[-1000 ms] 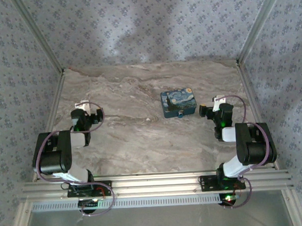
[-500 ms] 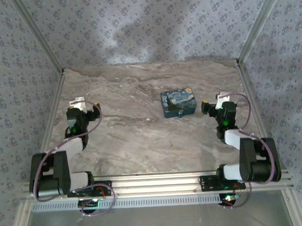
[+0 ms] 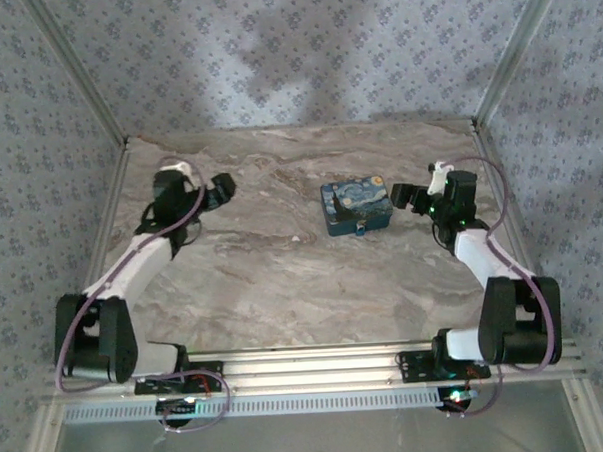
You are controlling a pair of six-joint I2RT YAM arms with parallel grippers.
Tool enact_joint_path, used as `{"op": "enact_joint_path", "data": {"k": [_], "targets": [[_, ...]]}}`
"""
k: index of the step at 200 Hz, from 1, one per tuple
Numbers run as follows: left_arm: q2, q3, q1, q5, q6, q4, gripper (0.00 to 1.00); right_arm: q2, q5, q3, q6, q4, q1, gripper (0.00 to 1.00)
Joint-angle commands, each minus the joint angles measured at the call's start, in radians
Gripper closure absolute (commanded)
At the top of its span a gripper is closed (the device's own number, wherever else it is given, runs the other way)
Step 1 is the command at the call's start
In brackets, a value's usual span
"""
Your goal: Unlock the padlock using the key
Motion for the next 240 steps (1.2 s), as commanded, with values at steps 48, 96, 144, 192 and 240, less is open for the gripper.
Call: {"op": "enact_joint_path", "data": {"k": [48,96,144,192,240], "targets": [[0.402,0.318,-0.262,0.263,-0.170,-0.023,0.07,0.262,-0.217,0.185,0.134,-0.140,-0.008,0.00],[0.609,0.476,-0.342,0.338,-0.215,-0.004,0.11,0.360,-0.258,0.236,0.152,-0.124,0.019,0.00],[0.731,0.573,-0.381,0.398,-0.244,-0.011,0.12,0.411,-0.284,0.269,0.143,-0.148,0.053,0.03],[0.758,0.592,-0.389,0.453,-0.254,0.013,0.18,0.406,-0.281,0.270,0.122,-0.167,0.092,0.06],[0.728,0.573,-0.381,0.462,-0.236,0.016,0.27,0.385,-0.285,0.270,0.120,-0.170,0.136,0.07]]}}
